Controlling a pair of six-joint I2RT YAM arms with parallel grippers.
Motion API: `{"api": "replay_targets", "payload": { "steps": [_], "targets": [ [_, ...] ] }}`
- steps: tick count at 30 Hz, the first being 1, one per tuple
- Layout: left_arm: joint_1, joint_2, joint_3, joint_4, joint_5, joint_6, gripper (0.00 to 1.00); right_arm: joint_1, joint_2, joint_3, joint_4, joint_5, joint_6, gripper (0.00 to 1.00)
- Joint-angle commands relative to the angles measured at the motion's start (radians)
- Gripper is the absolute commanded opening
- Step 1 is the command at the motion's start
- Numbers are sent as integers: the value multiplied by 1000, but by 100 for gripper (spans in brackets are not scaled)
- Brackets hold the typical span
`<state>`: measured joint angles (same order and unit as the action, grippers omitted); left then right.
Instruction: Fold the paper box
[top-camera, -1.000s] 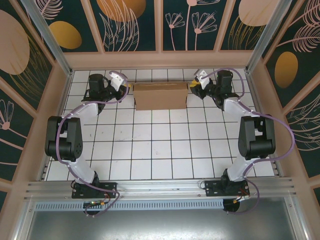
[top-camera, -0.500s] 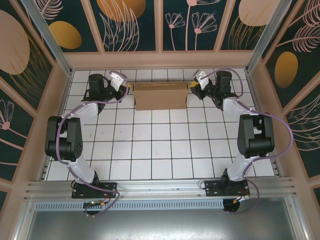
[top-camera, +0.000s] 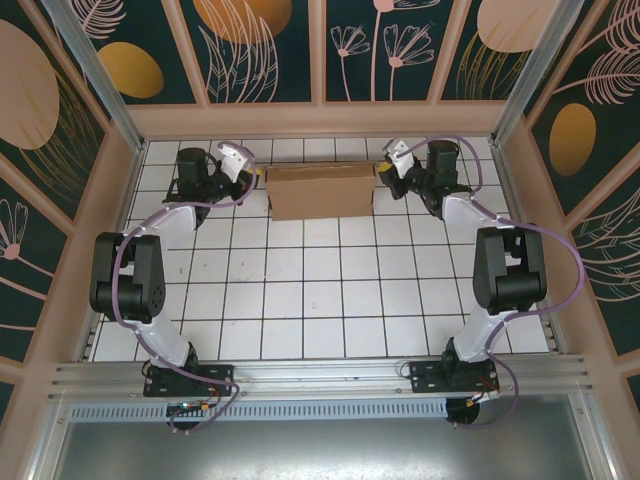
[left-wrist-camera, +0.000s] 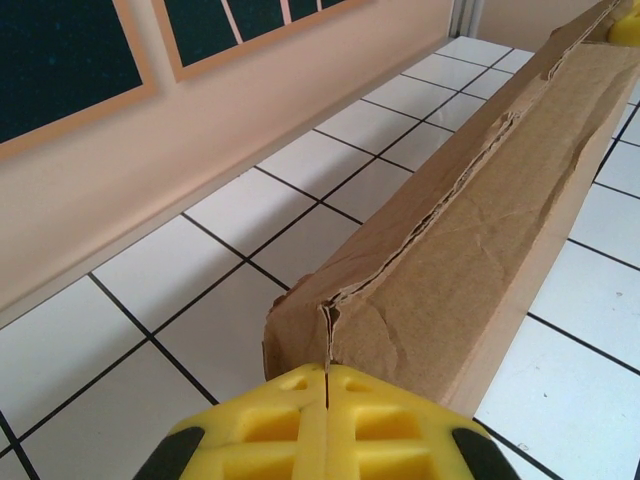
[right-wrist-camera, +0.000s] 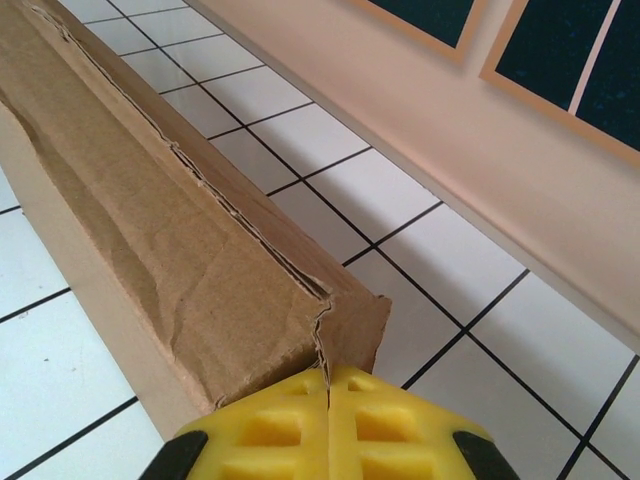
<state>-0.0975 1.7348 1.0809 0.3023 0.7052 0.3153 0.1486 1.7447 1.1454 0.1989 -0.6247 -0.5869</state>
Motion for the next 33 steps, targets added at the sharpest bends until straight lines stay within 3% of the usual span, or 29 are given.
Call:
{"api": "replay_targets", "payload": {
  "steps": [1,17,22,26,33],
  "targets": [
    [-14,-11,-6,5,-1,-39,0,28,-21,26,-6,21,38,0],
    [-90,-60,3,-111,-145,-630,0,120,-151,-2,-112,314,465,0],
    [-111,-92,-22,-107,-161,-721,0,142,-187,-63,-53,334,496,0],
    [-113,-103,-23,-110,-163,-775,0,142,-179,-51,-43,362,608,0],
    [-114,-107,28,-213,-165,-784,0,144,-203,-30,-94,424,654,0]
  ]
}}
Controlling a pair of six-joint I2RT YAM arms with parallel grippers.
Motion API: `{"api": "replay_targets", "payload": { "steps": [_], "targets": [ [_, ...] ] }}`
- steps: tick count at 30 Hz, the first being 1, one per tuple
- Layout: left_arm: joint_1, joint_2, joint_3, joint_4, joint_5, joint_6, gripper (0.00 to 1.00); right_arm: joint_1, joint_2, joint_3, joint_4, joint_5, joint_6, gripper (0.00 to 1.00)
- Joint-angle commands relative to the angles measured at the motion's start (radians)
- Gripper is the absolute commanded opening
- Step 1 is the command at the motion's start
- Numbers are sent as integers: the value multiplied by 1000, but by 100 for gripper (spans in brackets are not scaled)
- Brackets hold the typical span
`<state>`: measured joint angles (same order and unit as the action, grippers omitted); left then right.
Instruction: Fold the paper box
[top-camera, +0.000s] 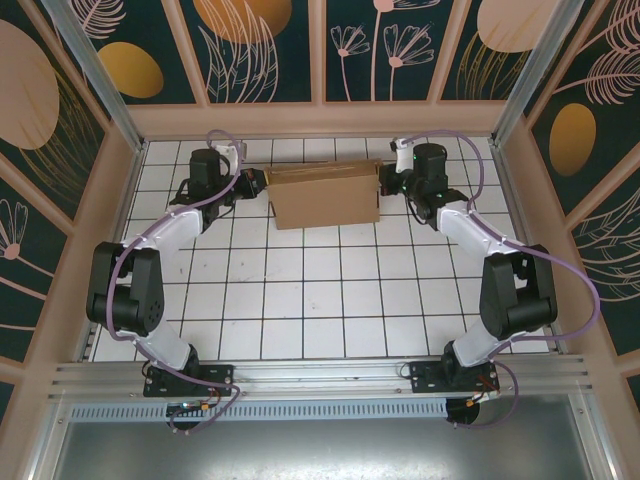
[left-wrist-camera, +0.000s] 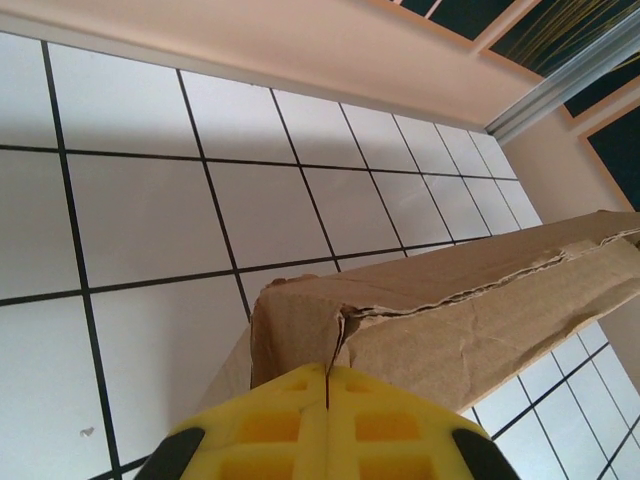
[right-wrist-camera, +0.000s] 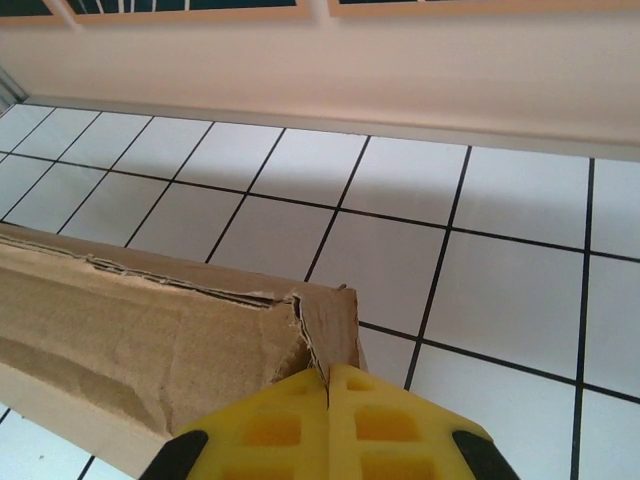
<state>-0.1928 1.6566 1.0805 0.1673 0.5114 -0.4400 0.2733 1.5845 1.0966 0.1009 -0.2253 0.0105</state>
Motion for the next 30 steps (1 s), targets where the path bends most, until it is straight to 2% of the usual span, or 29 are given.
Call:
{"api": "replay_targets", "payload": {
  "steps": [1,9,21,30],
  "targets": [
    [-18,-38,27,-81,23,-27,0,19,-50,15,3,28,62,0],
    [-19,-66,73,-167,12,42,0,6,-71,36,-62,-9,60,0],
    [-18,-108,43,-182,-1,77,0,6,-60,94,-189,-48,34,0],
    [-18,-128,77,-249,-56,192,0,46,-108,76,-243,50,-304,0]
  ]
}}
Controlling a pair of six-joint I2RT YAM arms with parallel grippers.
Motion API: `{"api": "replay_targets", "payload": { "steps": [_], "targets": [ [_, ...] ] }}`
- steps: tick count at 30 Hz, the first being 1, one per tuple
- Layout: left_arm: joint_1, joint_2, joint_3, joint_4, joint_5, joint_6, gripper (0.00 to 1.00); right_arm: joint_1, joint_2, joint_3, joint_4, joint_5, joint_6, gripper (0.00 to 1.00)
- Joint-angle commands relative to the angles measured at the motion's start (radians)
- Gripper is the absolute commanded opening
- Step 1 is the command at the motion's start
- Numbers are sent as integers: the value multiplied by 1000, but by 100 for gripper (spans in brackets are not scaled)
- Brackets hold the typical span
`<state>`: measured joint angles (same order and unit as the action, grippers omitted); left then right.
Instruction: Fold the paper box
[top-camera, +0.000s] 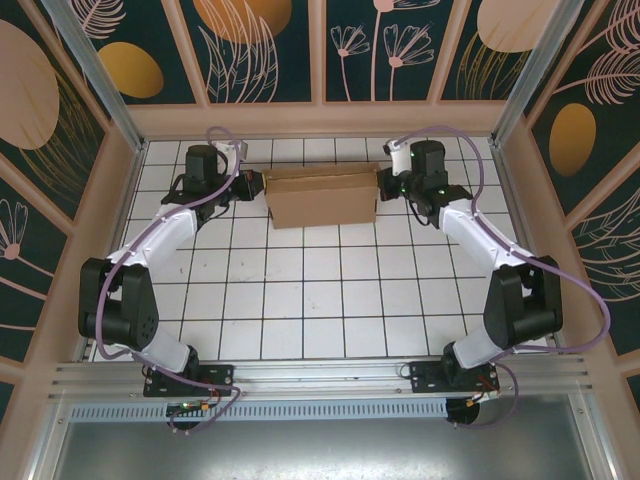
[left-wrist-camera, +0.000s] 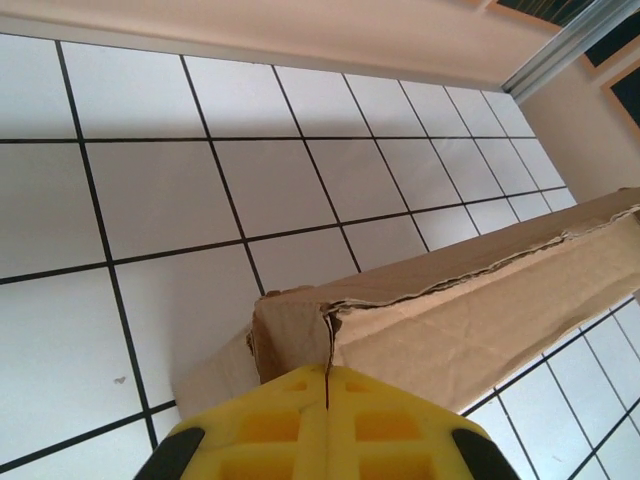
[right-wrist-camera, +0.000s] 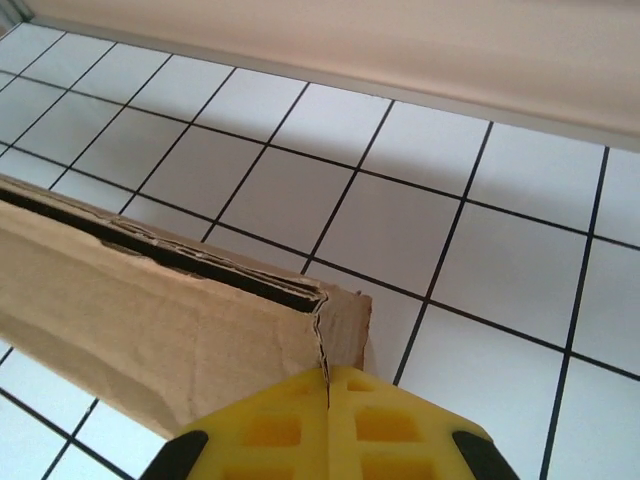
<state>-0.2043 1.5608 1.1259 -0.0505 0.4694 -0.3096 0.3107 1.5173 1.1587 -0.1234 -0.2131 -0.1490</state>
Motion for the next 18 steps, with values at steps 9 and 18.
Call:
{"api": "replay_targets", "payload": {
  "steps": [9,18],
  "targets": [
    [-7,3,34,35,37,-104,0,9,1,65,-26,21,30,0],
    [-7,53,60,62,97,-252,0,-31,41,86,-60,-62,235,0]
  ]
}}
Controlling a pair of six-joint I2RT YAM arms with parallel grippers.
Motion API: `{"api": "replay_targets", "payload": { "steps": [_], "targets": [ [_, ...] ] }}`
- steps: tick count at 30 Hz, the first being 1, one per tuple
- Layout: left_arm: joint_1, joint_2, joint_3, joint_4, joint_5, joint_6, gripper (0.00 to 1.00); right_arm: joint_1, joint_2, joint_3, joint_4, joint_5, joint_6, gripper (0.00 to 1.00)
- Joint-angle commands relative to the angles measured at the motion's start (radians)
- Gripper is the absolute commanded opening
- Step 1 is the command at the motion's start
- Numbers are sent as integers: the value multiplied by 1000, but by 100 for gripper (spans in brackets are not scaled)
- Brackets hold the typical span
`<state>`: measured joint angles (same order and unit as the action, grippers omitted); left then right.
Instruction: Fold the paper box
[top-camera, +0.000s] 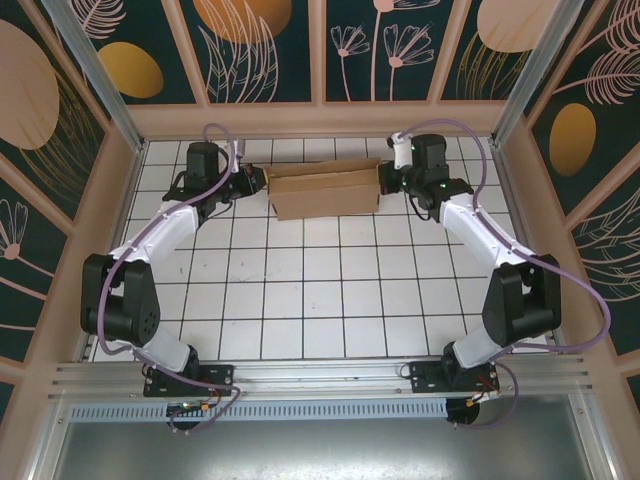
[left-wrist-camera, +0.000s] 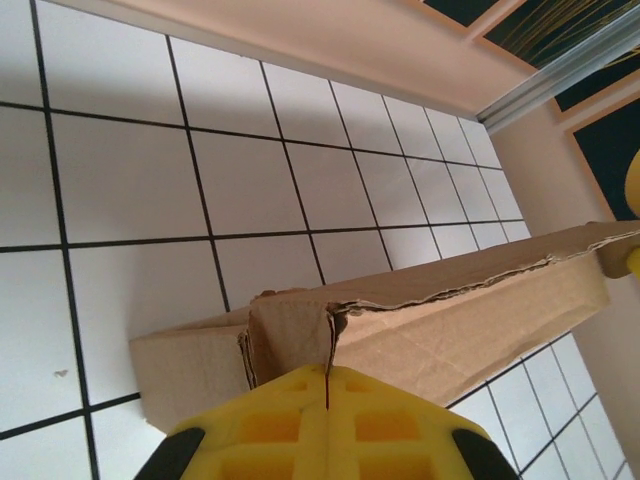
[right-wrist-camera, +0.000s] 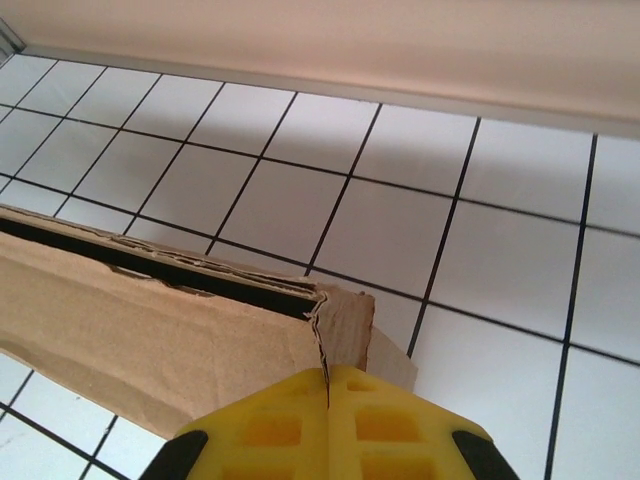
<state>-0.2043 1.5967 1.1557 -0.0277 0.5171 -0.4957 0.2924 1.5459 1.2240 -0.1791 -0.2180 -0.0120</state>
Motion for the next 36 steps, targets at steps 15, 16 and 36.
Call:
{"api": "replay_targets", "payload": {
  "steps": [15,16,36],
  "targets": [
    [-7,41,52,8,67,-66,0,-57,64,70,-64,-79,275,0],
    [-7,40,55,3,67,-66,0,-58,64,75,-70,-80,282,0],
    [-6,52,56,-38,48,-55,0,-18,123,57,-173,-33,199,0]
  ]
}}
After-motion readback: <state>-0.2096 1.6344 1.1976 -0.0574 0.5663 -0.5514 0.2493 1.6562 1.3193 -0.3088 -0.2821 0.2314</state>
